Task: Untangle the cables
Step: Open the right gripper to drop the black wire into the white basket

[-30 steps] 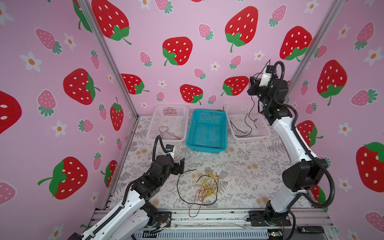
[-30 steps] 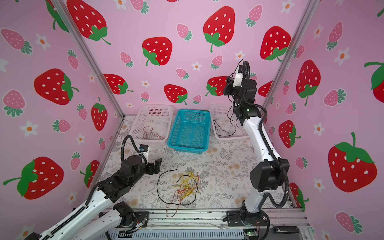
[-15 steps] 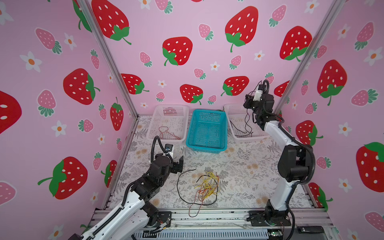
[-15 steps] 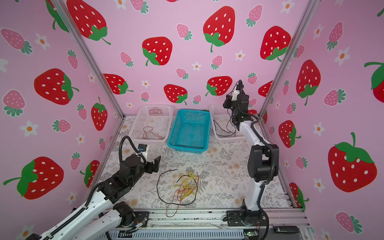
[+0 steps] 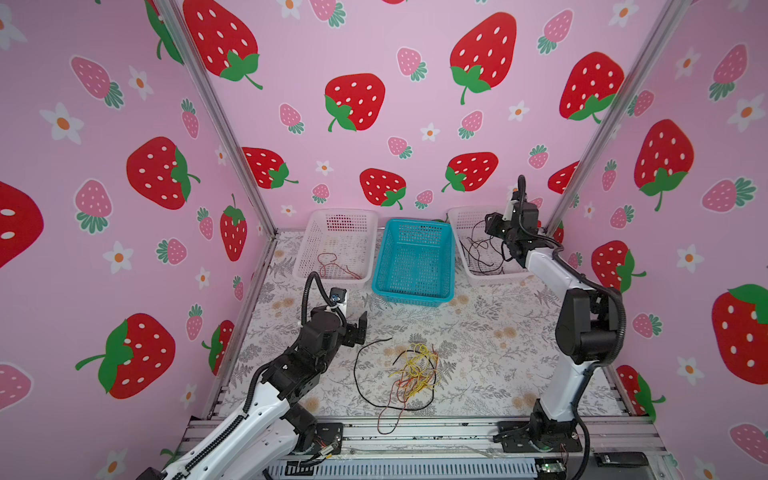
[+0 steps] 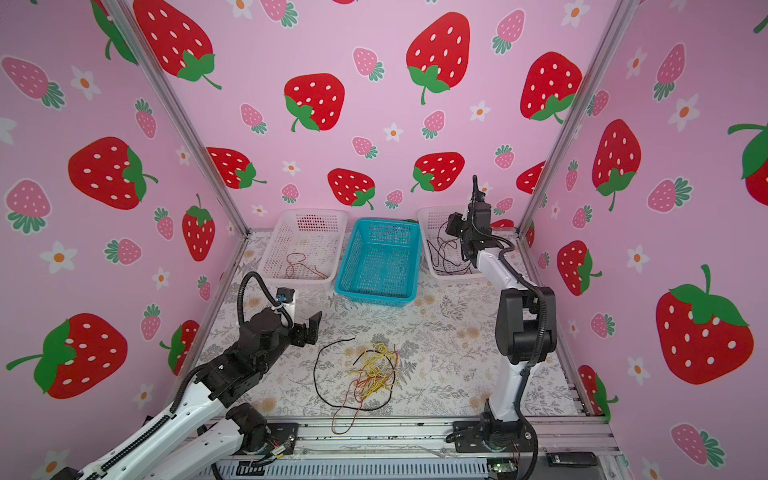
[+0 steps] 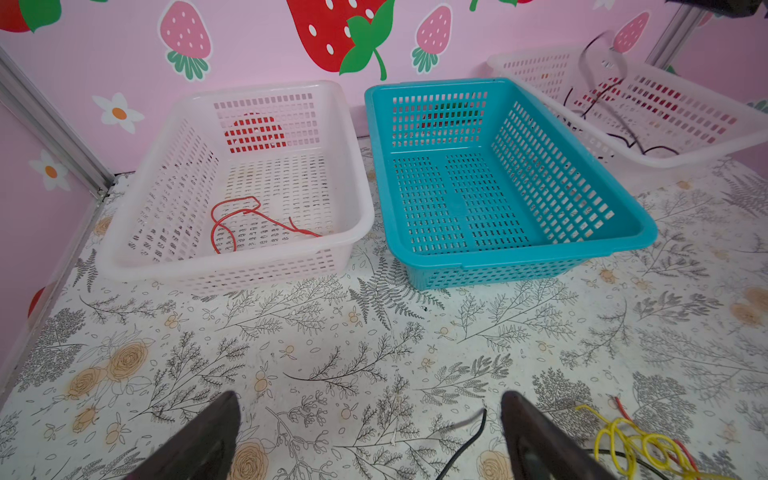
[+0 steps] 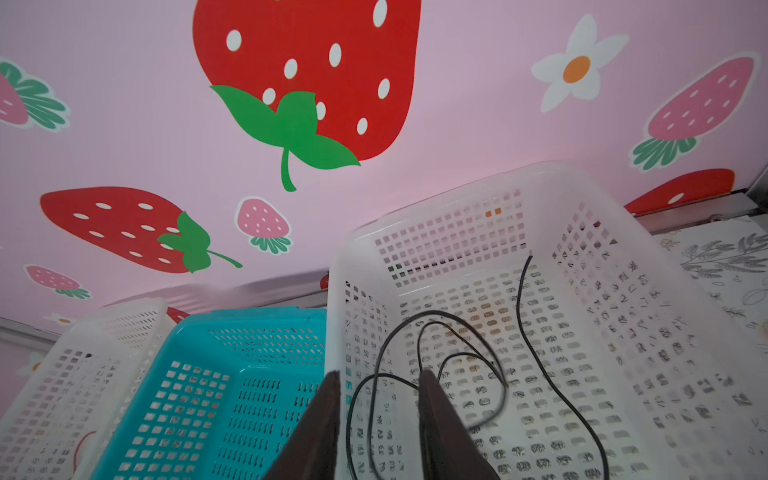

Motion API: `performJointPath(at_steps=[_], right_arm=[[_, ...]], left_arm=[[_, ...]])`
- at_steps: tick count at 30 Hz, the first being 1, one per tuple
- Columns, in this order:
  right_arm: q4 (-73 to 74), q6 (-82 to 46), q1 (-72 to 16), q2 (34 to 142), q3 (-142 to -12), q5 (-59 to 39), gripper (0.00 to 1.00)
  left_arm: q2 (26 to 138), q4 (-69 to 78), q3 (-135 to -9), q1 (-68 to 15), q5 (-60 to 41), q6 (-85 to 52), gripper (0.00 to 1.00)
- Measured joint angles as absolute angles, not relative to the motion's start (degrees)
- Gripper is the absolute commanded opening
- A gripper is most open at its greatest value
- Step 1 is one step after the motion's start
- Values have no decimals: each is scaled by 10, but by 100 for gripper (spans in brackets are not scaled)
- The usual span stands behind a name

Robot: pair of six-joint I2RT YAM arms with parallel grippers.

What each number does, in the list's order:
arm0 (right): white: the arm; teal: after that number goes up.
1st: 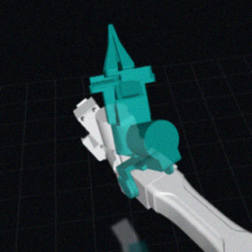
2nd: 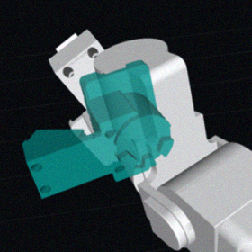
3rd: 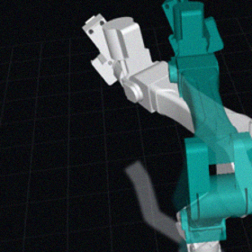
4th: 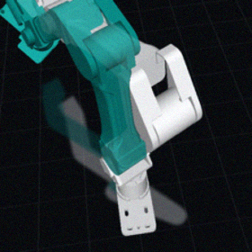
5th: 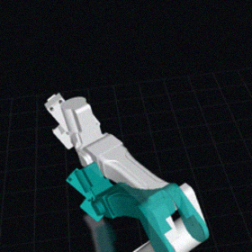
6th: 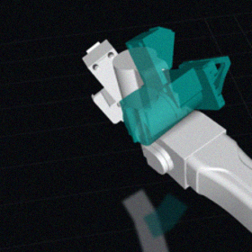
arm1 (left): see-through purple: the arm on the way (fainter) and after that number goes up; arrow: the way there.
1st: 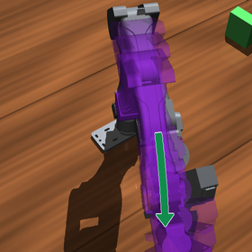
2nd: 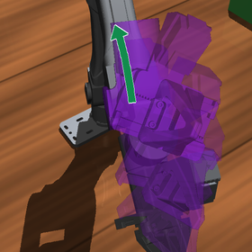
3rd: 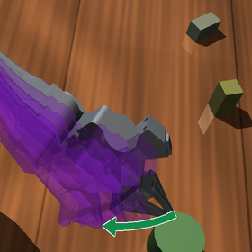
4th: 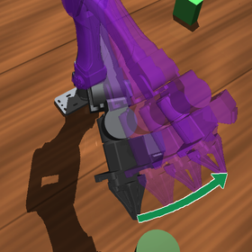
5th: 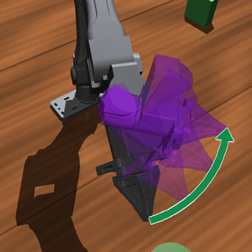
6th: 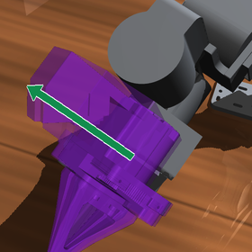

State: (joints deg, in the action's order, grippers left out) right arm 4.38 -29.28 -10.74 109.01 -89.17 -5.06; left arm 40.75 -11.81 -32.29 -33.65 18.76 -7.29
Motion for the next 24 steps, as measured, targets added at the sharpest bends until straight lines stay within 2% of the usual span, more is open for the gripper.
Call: performJointPath(at_steps=[7, 9, 12, 17, 24], right_arm=[[-4, -306, -108, 1078, -907, -50, 51], [-9, -312, -114, 1056, -888, -54, 62], [-12, -315, -130, 998, -845, -62, 67], [3, -301, -213, 869, -740, -71, 73], [31, -308, -336, 697, -517, -98, 73]], left_arm=[[405, -118, -323, -338, 184, -73, 99], [404, -118, -323, -338, 182, -73, 99], [400, -118, -322, -338, 173, -73, 99], [397, -118, -319, -338, 132, -72, 99], [405, -121, -318, -349, 98, -65, 99]])
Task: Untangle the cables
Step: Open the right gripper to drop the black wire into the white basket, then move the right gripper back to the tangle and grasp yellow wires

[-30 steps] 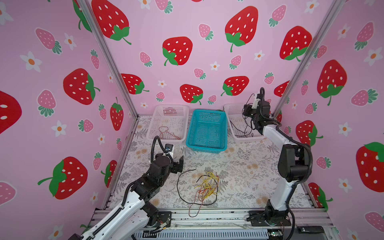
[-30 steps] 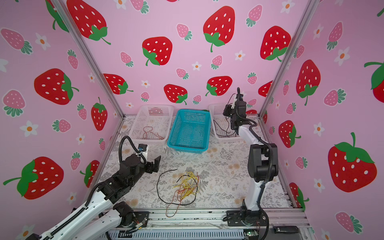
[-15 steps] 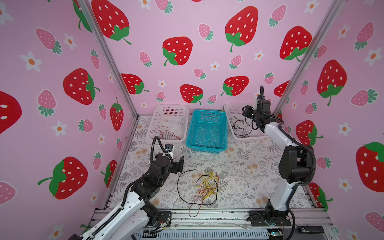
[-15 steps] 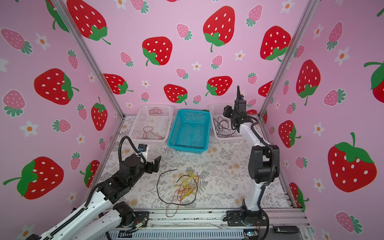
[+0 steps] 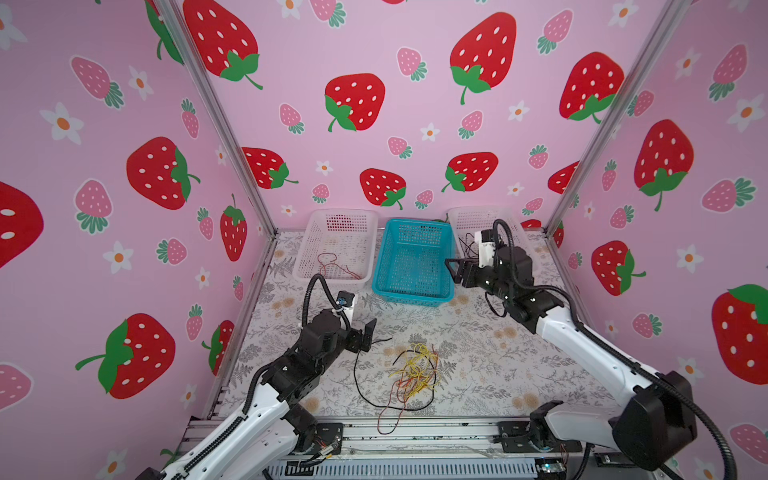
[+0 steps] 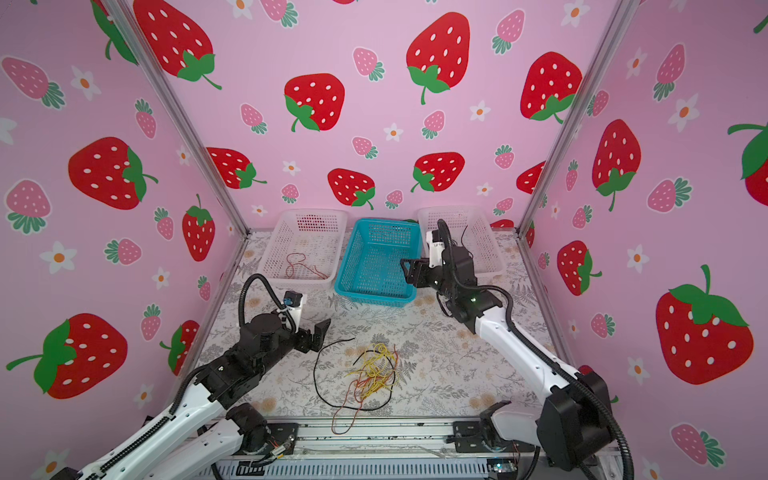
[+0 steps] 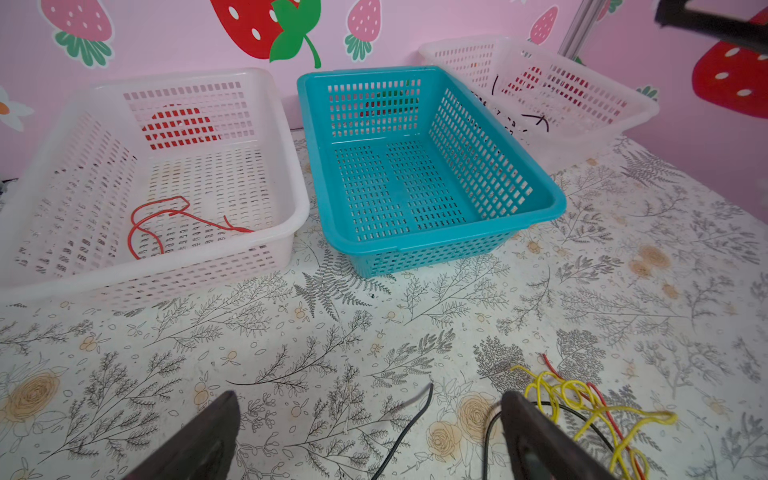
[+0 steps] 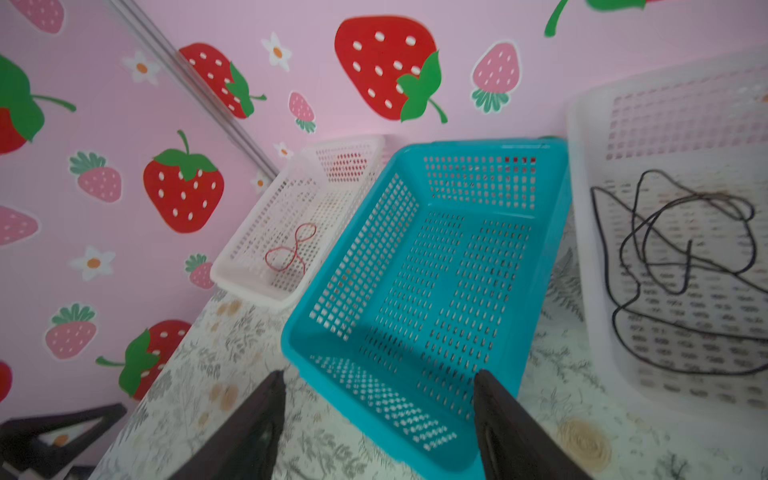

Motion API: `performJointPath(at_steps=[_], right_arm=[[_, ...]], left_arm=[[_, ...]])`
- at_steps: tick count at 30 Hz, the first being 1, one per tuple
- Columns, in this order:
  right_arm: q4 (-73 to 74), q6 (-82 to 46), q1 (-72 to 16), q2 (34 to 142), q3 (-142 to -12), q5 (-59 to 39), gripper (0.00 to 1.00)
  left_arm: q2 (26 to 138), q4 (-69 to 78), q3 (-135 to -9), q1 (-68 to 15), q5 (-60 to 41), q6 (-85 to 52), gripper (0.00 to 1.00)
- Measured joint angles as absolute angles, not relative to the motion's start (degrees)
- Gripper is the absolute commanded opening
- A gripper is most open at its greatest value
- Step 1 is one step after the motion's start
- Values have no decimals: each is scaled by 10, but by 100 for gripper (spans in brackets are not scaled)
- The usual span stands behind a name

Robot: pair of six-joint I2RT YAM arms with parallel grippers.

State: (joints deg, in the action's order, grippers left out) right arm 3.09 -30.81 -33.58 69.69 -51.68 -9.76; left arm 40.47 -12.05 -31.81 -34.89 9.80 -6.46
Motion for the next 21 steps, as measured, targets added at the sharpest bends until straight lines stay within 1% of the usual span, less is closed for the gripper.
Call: performJointPath(at_steps=[6, 12, 17, 21], right_arm=[[37, -361, -434, 595, -351, -102, 73], [55, -381, -523, 518, -257, -81, 70], [71, -362, -599, 515, -233, -23, 67], [93, -340, -636, 555, -225, 10, 63]], left_arm=[[406, -131, -318, -352, 98, -60, 99], [406, -137, -318, -352, 98, -58, 99], [406, -140, -318, -354, 98, -57, 99], [407, -140, -318, -355, 98, -56, 99]])
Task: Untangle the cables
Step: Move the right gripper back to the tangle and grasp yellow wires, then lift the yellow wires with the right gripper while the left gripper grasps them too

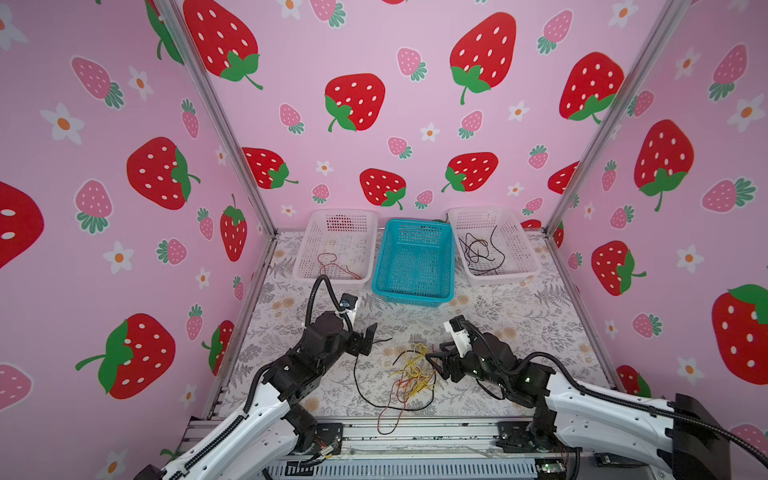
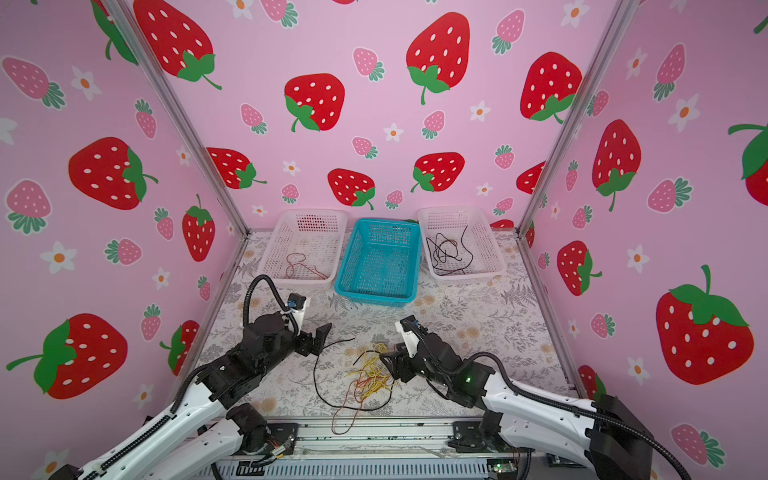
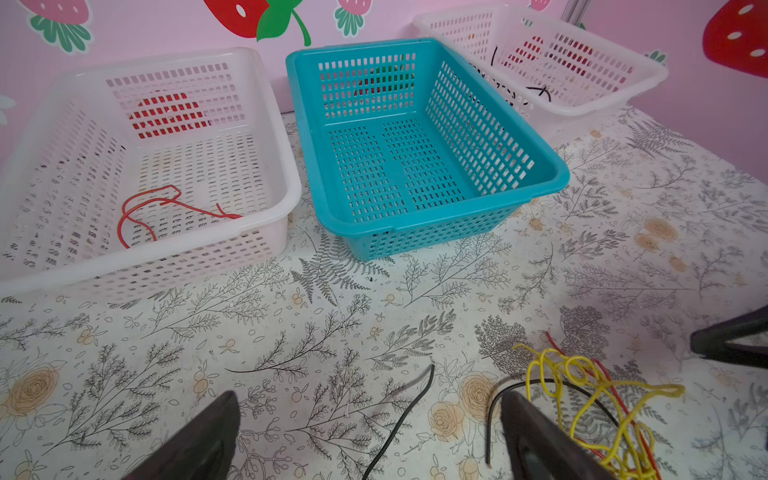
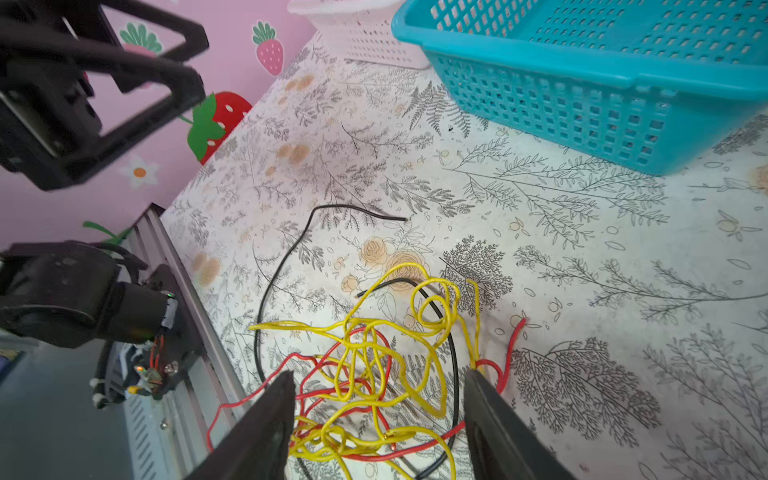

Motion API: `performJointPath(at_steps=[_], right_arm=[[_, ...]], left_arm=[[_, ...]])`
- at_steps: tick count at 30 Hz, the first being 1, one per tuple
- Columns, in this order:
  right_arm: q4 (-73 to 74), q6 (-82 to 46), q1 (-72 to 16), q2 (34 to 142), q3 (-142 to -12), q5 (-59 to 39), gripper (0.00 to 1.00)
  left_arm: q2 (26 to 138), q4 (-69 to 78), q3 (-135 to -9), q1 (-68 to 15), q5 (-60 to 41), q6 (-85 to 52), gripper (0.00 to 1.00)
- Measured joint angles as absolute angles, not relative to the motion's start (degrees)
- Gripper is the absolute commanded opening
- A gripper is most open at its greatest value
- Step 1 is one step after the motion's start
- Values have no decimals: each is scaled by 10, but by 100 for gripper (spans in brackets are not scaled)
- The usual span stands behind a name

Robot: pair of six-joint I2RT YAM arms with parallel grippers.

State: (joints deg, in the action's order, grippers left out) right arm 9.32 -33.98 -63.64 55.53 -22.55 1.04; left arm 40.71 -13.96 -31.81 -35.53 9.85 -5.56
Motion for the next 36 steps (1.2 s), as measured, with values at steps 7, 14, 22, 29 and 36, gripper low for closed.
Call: performJointPath(at_steps=[7, 14, 22, 29, 36], right_arm=[[124, -304, -649, 617, -222, 54, 47], [155, -283, -651, 649, -221, 67, 27], [170, -271, -653, 651, -221, 68, 1], [149, -269, -654, 584, -230, 76, 0], [141, -274, -654, 500, -266, 86, 0]], left_arm=[[409, -140, -318, -355, 98, -53, 99], [410, -140, -318, -355, 98, -48, 99], [410, -140, -318, -356, 98, -46, 99], [410, -150, -321, -358, 72, -48, 99], [409, -196, -384, -364, 10, -103, 99]])
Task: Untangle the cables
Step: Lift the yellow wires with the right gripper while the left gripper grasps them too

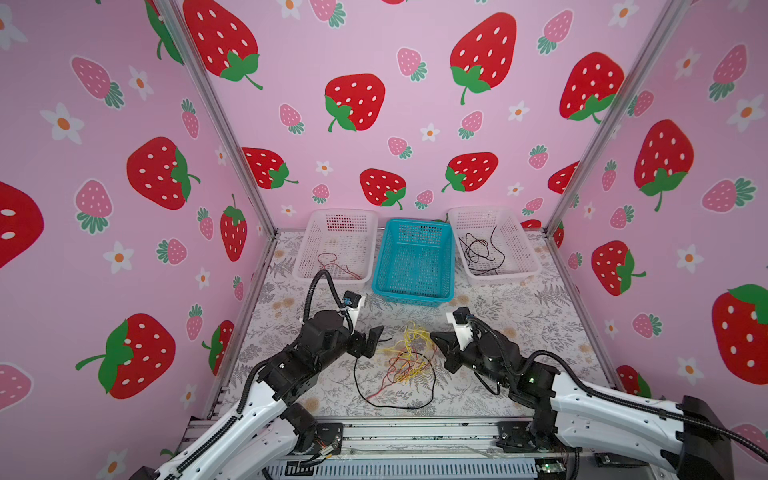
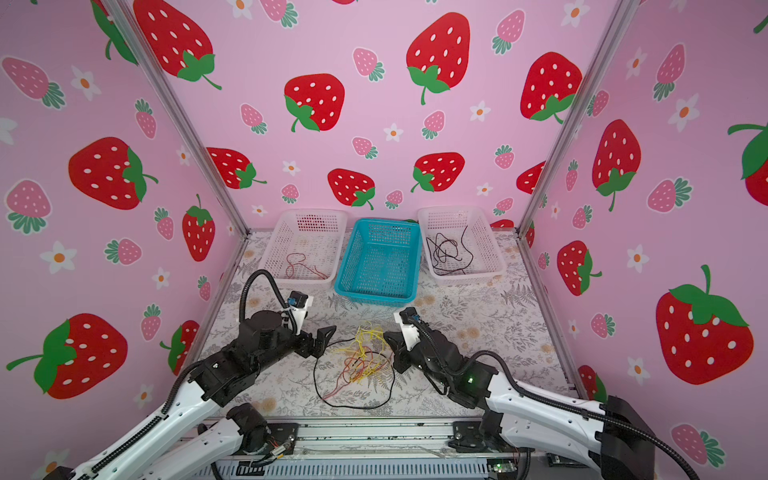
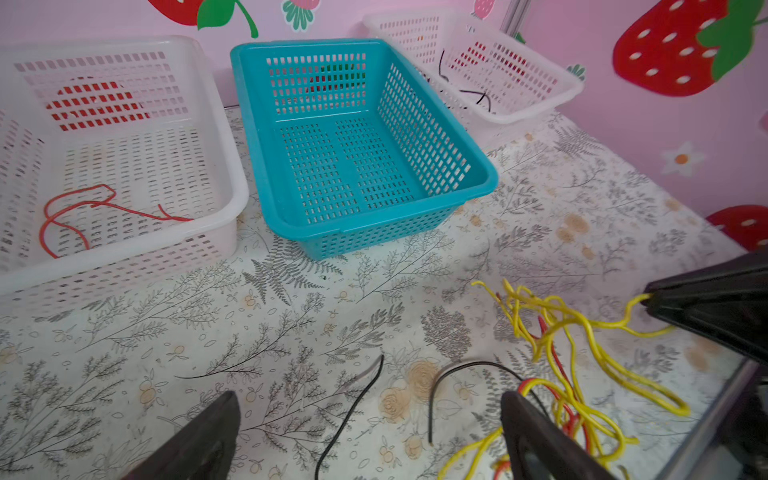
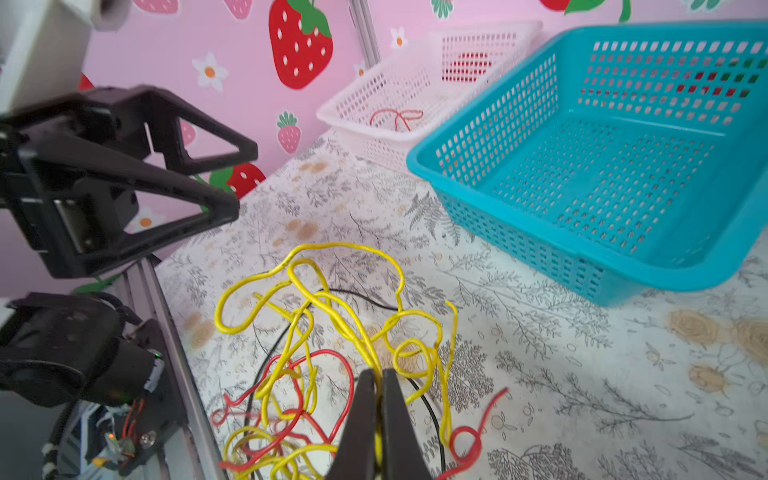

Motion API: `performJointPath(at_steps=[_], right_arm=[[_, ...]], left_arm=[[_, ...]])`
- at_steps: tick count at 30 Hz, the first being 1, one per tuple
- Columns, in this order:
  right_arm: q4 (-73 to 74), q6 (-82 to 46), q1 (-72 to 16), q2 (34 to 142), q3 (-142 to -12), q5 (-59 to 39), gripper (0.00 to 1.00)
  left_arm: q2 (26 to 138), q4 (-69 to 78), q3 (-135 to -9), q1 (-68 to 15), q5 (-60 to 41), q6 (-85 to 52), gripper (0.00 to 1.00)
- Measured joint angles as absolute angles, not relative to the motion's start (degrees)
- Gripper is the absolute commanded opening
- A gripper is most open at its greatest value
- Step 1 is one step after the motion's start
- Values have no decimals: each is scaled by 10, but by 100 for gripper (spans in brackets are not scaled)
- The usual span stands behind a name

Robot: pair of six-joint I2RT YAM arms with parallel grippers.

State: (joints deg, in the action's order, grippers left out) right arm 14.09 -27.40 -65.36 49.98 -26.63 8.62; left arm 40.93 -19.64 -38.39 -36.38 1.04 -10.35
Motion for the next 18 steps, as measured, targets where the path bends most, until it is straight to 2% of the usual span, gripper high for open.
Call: performJointPath(at_steps=[4, 9, 18], right_arm=[[142, -286, -654, 468, -278, 97, 0], [141, -296, -654, 454, -278, 103, 0], [168, -303, -654, 416, -265, 102, 0]], left_arm=[[399, -195, -392, -364, -42, -165, 99], [385, -144, -356, -373, -116, -251, 91], [388, -47, -259, -380, -187, -357, 74]])
